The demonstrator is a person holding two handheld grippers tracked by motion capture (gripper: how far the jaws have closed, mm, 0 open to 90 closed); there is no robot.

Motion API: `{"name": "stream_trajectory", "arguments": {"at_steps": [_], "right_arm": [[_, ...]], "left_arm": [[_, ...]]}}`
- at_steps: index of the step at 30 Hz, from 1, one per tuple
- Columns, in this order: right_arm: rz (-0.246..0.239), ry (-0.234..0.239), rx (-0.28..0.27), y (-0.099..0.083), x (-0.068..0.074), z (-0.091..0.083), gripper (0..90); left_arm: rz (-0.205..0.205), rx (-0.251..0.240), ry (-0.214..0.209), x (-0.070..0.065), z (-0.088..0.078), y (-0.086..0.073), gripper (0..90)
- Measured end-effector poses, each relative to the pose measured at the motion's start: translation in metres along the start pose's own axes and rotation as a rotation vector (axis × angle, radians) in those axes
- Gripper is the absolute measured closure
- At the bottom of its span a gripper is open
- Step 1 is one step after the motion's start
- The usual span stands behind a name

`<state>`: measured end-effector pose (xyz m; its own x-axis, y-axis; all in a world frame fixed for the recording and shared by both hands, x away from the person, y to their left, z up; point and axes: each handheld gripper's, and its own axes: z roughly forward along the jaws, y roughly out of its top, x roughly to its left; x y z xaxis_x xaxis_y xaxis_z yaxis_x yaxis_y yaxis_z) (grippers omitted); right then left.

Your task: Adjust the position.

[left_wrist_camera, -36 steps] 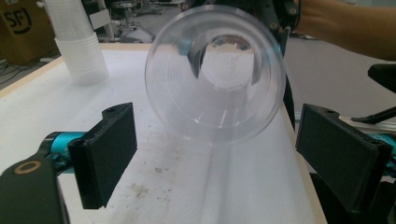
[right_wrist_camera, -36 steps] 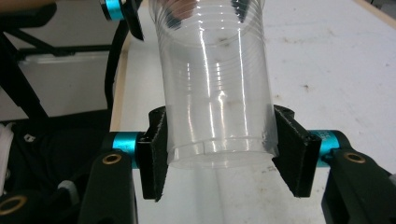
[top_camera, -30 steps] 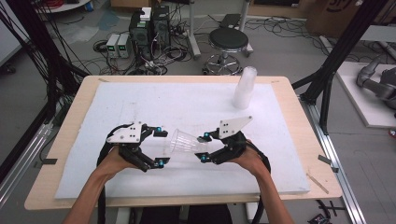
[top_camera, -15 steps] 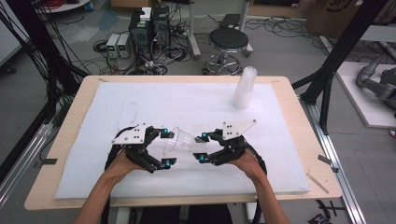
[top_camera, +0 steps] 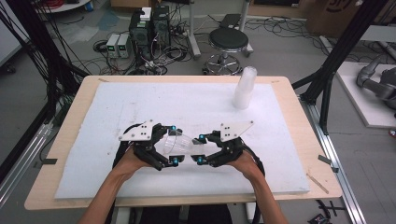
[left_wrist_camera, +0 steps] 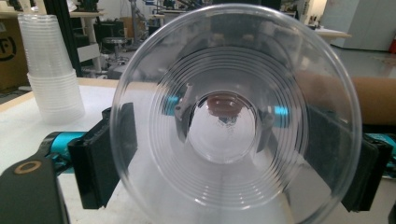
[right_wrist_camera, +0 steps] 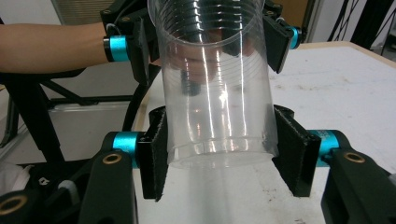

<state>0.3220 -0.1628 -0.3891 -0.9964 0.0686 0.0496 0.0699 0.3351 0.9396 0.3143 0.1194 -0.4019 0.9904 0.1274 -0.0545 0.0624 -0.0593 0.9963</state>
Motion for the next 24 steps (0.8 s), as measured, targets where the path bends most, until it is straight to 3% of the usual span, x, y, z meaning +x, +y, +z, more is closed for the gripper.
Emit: {"name": "stream_trajectory", "arguments": {"at_steps": [12,21,22,24], "right_arm": [[0.001,0.007,-0.001,-0.0014,-0.0004,-0.0005,43.9],[-0.002,0.010,0.002,-0.0015,-0.0002,-0.0001,43.3],[-0.001,0.005,0.010,-0.0015,0.0005,-0.0001,41.3],[0.028,-0.023,0.007,-0.0015,0.0009,0.0029,18.7]], "left_arm": [[0.003,0.006,-0.008,0.0015,-0.0002,0.0014,24.4],[0.011,0.004,-0.008,0.0015,-0.0005,0.0015,27.3],[0.013,0.002,-0.005,0.0015,-0.0006,0.0016,27.3],[0.007,0.000,-0.004,0.0015,-0.0010,0.0015,27.4]]}}
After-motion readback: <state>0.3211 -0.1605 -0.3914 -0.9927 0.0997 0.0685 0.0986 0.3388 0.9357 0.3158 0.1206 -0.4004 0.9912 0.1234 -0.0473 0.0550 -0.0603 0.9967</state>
